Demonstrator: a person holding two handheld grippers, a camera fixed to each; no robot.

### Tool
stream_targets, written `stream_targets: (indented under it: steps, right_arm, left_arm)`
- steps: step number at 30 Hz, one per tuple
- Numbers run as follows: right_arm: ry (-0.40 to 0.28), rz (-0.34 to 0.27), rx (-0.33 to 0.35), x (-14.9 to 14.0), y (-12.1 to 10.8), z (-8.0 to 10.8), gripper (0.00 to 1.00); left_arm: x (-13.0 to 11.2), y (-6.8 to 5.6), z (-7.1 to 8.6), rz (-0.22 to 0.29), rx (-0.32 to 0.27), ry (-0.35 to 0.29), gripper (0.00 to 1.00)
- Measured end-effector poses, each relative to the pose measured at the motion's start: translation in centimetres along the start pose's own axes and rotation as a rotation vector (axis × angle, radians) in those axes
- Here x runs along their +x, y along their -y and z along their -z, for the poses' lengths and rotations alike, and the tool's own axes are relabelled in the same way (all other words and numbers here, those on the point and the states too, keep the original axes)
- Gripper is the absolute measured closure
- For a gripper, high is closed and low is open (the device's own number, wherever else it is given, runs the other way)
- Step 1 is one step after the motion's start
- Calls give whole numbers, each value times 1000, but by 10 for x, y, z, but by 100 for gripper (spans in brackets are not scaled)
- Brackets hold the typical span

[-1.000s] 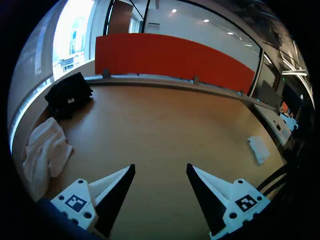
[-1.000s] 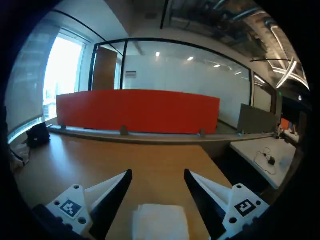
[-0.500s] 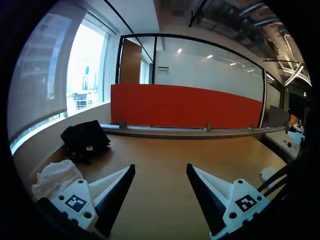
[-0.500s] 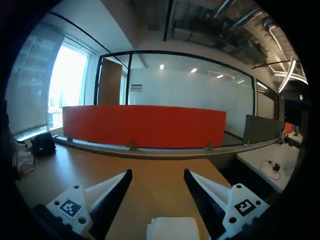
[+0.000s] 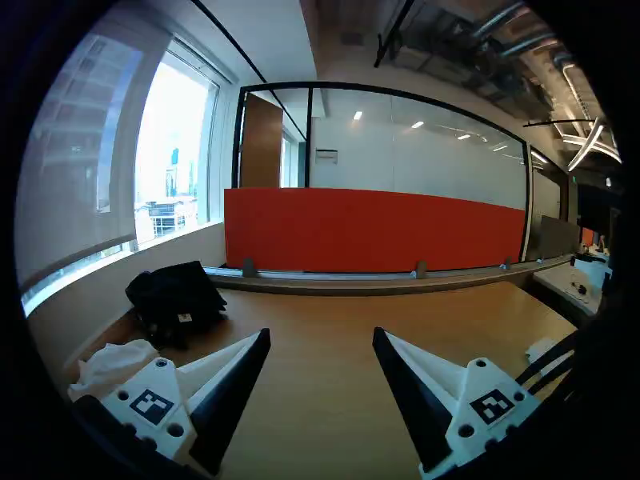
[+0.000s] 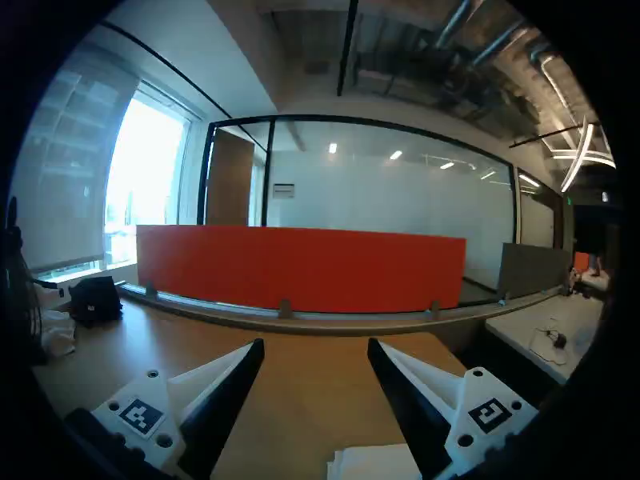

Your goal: Fold towel

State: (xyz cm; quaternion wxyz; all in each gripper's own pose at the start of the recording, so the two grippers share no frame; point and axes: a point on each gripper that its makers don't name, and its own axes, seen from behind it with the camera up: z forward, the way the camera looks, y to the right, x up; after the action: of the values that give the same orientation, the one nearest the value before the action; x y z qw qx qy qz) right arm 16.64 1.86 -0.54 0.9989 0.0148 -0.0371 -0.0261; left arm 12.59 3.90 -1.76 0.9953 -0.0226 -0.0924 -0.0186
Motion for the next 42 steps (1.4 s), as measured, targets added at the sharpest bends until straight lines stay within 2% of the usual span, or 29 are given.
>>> stream_targets:
  steps: [7,16,24,29,35,42]
  right_arm:
    - [-17,9,12,8,31,-4,0]
    - [-19,-7,8,12,52,-5,0]
    - [-13,-33,5,15,63,-5,0]
    - [-2,-45,33,13,73,-4,0]
    - [-4,-46,46,24,79,-6,0]
    - [1,-57,73,26,91,-7,0]
  left_arm:
    - [6,6,-1,3,10,-20,5]
    - [9,14,-3,24,26,-39,5]
    - [8,18,-5,18,28,-48,5]
    - [9,22,-6,24,33,-56,5]
    - [10,21,-9,14,23,-79,5]
    - [-4,24,-7,2,29,-102,5]
